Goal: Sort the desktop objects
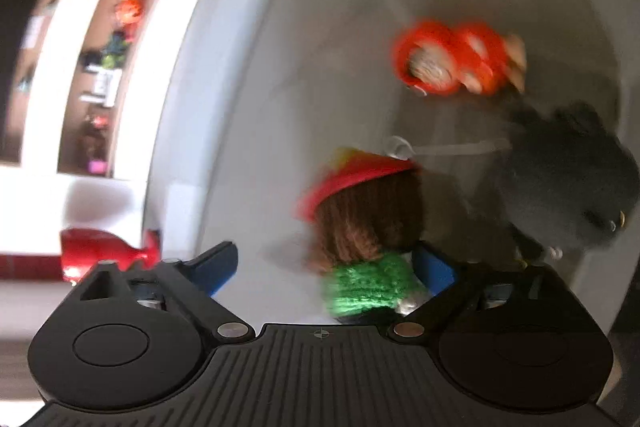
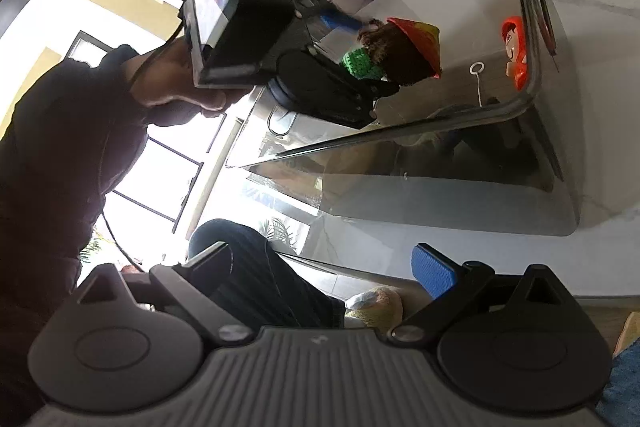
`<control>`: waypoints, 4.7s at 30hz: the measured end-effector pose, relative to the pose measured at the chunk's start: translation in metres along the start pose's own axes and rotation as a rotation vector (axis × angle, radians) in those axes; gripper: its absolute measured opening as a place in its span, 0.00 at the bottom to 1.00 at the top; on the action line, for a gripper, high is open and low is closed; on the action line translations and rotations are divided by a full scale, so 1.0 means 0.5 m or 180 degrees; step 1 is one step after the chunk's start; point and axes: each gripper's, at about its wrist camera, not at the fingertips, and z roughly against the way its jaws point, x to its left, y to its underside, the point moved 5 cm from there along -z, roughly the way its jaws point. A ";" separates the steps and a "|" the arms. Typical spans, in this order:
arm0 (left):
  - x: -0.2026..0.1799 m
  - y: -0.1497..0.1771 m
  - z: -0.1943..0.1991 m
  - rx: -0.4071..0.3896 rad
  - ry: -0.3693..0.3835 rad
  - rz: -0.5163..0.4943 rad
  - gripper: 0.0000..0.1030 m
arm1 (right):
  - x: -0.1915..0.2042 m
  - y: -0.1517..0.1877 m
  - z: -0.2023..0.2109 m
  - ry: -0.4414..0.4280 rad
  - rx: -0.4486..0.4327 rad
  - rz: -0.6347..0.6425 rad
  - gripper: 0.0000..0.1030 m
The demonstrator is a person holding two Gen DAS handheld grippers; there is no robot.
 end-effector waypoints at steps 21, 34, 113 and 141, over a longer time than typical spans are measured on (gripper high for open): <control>0.104 0.156 -0.136 0.0918 0.1866 0.4690 0.95 | -0.010 0.006 -0.028 0.0003 0.0124 -0.0095 0.95; 0.086 0.029 -0.001 0.0256 0.0982 0.2401 0.93 | -0.005 0.004 -0.033 -0.0001 0.0201 -0.0066 0.95; -0.072 -0.043 -0.014 0.0969 0.2523 0.2881 0.56 | 0.011 -0.018 0.034 0.0002 0.0053 -0.0010 0.95; 0.043 -0.008 -0.029 0.0323 0.2358 0.3269 0.95 | 0.019 -0.019 0.020 -0.0036 0.0115 -0.0070 0.95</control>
